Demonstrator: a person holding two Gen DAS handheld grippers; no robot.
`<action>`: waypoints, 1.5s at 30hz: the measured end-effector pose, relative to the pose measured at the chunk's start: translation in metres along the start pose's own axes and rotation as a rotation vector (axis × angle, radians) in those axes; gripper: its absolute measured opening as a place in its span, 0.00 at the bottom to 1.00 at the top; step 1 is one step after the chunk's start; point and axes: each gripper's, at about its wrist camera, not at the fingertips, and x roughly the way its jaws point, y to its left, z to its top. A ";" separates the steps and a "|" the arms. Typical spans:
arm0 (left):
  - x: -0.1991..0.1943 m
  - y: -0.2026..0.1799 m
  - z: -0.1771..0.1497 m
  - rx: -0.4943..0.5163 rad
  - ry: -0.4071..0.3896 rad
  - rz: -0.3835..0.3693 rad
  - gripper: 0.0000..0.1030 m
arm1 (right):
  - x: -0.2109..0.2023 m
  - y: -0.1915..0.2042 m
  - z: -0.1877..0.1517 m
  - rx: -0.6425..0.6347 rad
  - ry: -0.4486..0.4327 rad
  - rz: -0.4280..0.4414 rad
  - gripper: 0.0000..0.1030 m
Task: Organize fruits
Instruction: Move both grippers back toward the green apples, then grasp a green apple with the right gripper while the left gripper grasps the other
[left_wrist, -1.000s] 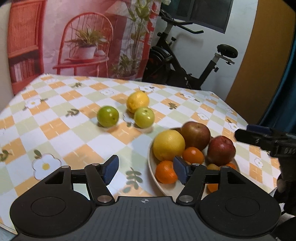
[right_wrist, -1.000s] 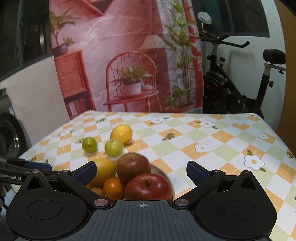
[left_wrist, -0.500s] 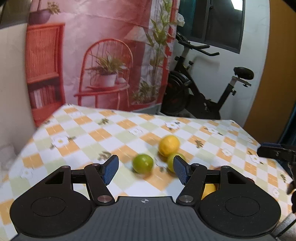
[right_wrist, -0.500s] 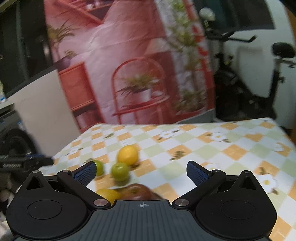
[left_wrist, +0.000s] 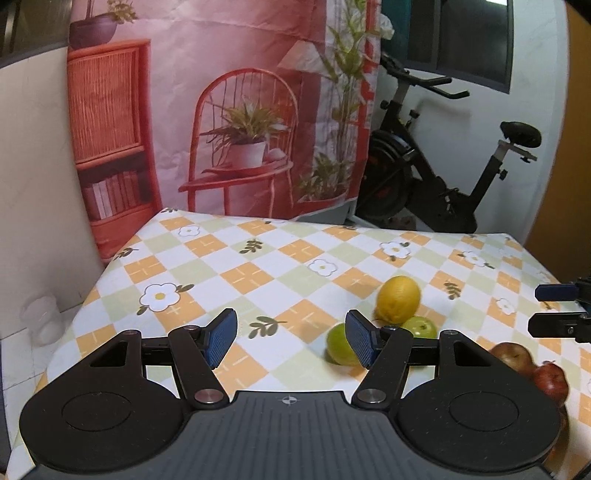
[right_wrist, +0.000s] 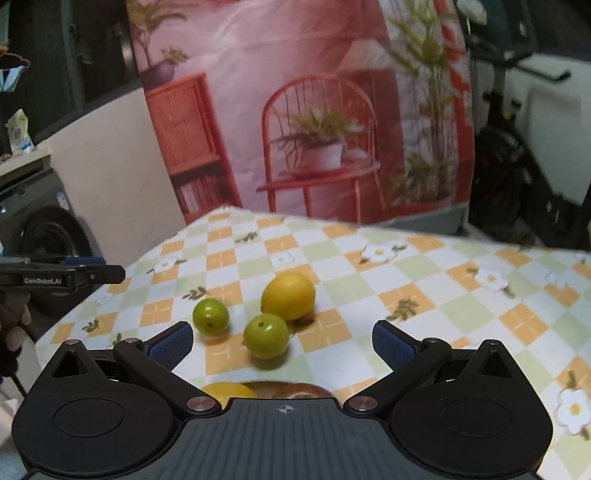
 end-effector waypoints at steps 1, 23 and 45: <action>0.002 0.001 0.000 0.000 0.001 0.001 0.65 | 0.006 0.000 0.002 0.001 0.016 0.003 0.96; 0.035 0.019 -0.008 -0.027 0.020 -0.025 0.62 | 0.141 0.042 0.022 -0.274 0.387 -0.015 0.49; 0.097 -0.031 -0.016 0.027 0.135 -0.168 0.61 | 0.066 -0.005 0.021 -0.114 0.217 -0.039 0.43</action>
